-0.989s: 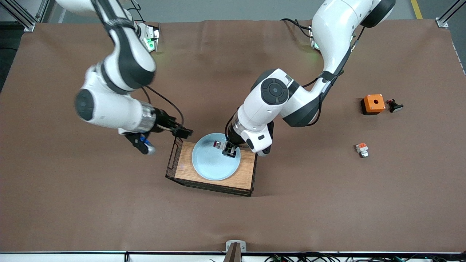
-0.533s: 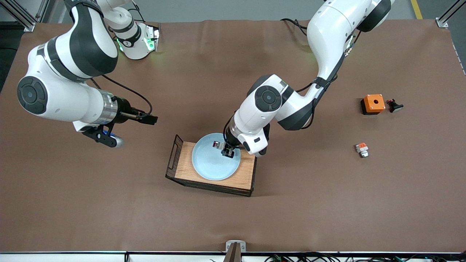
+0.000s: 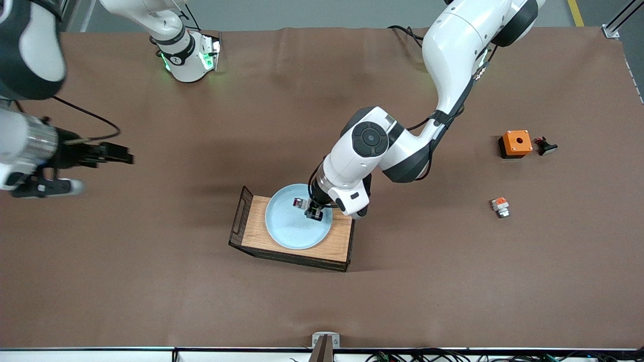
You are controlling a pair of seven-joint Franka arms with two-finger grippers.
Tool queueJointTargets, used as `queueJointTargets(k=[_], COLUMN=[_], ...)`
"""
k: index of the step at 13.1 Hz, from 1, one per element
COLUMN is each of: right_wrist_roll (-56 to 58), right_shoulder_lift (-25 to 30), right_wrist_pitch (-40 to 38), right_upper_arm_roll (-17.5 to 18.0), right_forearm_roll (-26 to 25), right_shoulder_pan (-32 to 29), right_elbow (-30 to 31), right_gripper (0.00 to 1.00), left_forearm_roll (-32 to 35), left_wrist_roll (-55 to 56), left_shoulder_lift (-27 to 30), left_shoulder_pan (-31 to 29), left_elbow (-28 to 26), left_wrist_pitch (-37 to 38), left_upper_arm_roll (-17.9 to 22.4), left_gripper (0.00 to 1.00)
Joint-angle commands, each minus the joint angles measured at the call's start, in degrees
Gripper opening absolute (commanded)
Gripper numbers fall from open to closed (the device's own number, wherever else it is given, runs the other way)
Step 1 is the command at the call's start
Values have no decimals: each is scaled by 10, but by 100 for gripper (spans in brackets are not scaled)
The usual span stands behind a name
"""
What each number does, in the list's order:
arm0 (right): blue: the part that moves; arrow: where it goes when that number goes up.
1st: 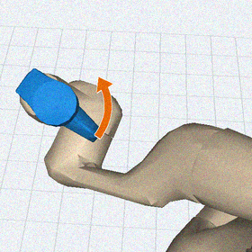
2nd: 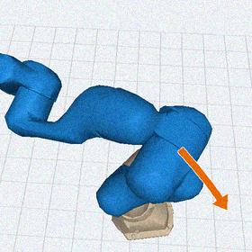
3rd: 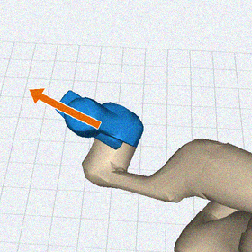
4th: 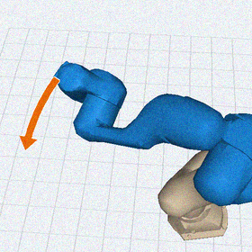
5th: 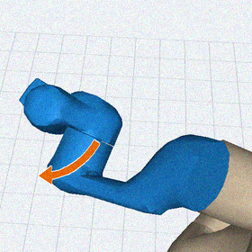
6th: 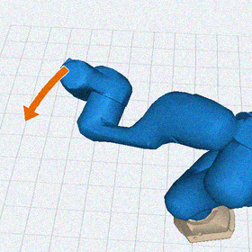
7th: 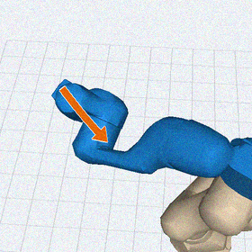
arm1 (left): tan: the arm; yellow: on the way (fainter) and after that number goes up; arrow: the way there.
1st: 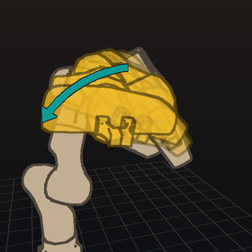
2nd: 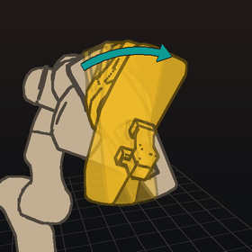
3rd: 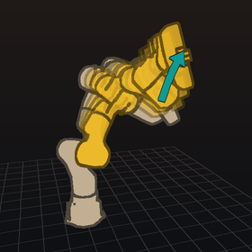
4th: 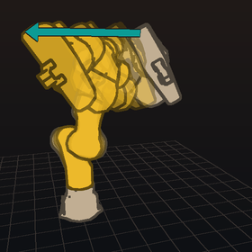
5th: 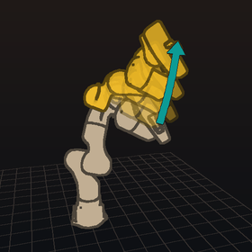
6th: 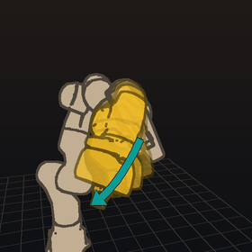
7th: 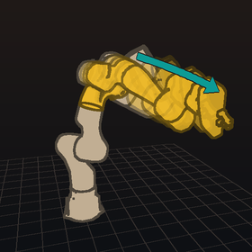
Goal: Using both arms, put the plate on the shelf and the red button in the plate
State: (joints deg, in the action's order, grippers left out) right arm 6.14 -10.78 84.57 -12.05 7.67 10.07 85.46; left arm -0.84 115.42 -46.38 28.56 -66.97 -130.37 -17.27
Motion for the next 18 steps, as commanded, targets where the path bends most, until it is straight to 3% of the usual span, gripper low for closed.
queueJointTargets(k=[1,2,3,5,7,10,13,18], right_wrist_roll=[13,12,13,15,26,24,23,21], right_shoulder_lift=[52,72,83,107,117,141,143,147], right_wrist_pitch=[-2,1,0,-3,-17,-36,-77,-109], right_upper_arm_roll=[13,15,17,32,69,71,72,73], right_forearm_roll=[-50,-63,-67,-67,-68,-80,-84,-83], right_shoulder_pan=[-4,-11,-21,-61,-114,-118,-115,-114], right_elbow=[33,44,46,56,56,60,29,17], right_gripper=[100,100,100,100,100,100,100,100], left_forearm_roll=[-9,-8,-5,-4,-4,12,100,74], left_wrist_roll=[4,2,-4,-17,-20,-56,-113,-345], left_shoulder_lift=[-9,-9,-8,-6,1,29,62,106], left_shoulder_pan=[13,13,13,13,11,8,5,-89], left_elbow=[18,18,18,18,18,18,13,10], left_wrist_pitch=[-9,-9,-7,2,19,88,181,258], left_upper_arm_roll=[17,17,18,17,16,28,43,38], left_gripper=[36,51,99,100,100,100,100,100])
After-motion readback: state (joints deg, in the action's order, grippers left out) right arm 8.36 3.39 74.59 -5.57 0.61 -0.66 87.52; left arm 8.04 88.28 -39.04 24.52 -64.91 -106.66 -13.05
